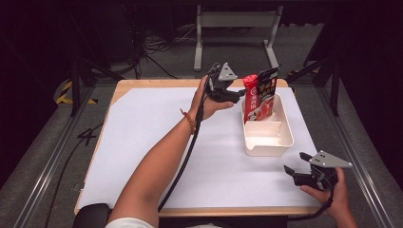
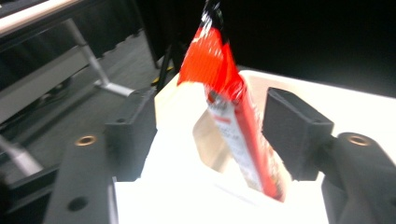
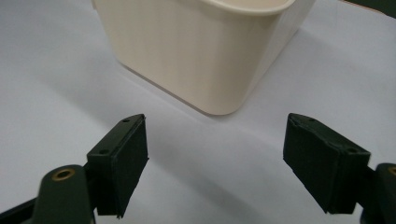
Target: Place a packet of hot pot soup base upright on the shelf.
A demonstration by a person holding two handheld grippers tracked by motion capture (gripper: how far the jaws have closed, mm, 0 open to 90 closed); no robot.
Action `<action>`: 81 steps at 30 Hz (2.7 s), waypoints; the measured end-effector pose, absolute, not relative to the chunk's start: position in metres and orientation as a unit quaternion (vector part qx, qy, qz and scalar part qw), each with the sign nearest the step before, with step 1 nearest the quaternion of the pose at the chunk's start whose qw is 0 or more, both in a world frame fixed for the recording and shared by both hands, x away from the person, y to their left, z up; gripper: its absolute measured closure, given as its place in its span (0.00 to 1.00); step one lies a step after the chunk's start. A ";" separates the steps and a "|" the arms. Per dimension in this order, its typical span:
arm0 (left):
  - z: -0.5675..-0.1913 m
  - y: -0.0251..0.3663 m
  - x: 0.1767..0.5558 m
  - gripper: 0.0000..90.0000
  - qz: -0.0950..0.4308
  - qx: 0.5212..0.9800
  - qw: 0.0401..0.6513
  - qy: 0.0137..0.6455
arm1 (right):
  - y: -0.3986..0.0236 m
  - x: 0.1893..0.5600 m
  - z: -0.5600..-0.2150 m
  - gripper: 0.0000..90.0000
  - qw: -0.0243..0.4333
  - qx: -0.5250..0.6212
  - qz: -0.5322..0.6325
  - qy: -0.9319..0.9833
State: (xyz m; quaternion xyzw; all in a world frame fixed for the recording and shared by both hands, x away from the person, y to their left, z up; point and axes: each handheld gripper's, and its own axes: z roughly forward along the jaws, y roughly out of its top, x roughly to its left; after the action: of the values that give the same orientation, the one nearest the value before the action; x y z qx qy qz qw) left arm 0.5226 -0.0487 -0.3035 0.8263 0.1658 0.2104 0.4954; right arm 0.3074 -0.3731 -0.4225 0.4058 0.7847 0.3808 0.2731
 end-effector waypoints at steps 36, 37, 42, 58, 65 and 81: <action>-0.318 0.024 0.482 0.10 0.224 0.867 0.424 0.137 | -0.366 0.306 -0.422 0.23 0.279 0.393 0.370 0.795; -0.319 0.026 0.480 0.10 0.225 0.868 0.422 0.138 | -0.365 0.306 -0.422 0.23 0.280 0.393 0.370 0.794; -0.320 0.036 0.471 0.11 0.251 0.864 0.415 0.134 | -0.365 0.307 -0.423 0.22 0.278 0.392 0.368 0.796; -0.333 0.073 0.445 0.10 0.251 0.874 0.395 0.132 | -0.363 0.306 -0.423 0.22 0.280 0.388 0.365 0.798; -0.340 0.097 0.436 0.10 0.256 0.871 0.393 0.144 | -0.362 0.306 -0.423 0.22 0.279 0.386 0.365 0.800; -0.366 0.146 0.416 0.10 0.262 0.873 0.374 0.172 | -0.360 0.306 -0.423 0.21 0.280 0.382 0.365 0.802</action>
State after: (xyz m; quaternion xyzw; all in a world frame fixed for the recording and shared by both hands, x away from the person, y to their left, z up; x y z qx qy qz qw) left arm 0.4162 0.1465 -0.3660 0.8730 0.1724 0.2618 0.3736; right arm 0.3061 -0.3596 -0.4230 0.3816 0.8017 0.3648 0.2803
